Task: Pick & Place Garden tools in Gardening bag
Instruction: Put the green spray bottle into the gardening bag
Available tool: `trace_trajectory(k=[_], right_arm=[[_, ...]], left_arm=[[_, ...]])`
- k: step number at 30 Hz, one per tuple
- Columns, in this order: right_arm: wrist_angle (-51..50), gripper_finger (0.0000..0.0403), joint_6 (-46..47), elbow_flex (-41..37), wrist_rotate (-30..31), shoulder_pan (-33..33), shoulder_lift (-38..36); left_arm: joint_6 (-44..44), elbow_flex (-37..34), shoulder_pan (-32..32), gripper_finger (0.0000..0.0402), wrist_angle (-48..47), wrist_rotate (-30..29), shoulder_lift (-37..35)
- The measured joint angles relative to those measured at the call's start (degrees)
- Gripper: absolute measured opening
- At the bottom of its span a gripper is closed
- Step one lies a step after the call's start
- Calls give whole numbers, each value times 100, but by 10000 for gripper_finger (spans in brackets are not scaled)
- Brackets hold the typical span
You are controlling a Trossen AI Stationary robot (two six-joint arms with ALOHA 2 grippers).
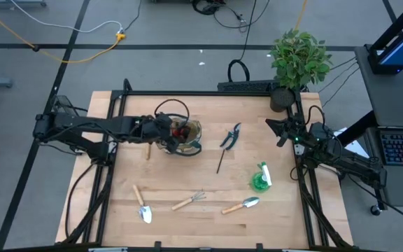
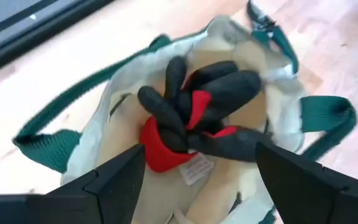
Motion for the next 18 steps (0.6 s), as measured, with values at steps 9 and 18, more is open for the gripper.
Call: trace_trajectory(k=[9,18], right_arm=[[-1,4,-2,-1,0,0,0],[-6,4,-14,-1,-13,1,2]], left_arm=[[451,628,-108,280,-264,3,0],[794,1241,-284,249,-854,104,-79]])
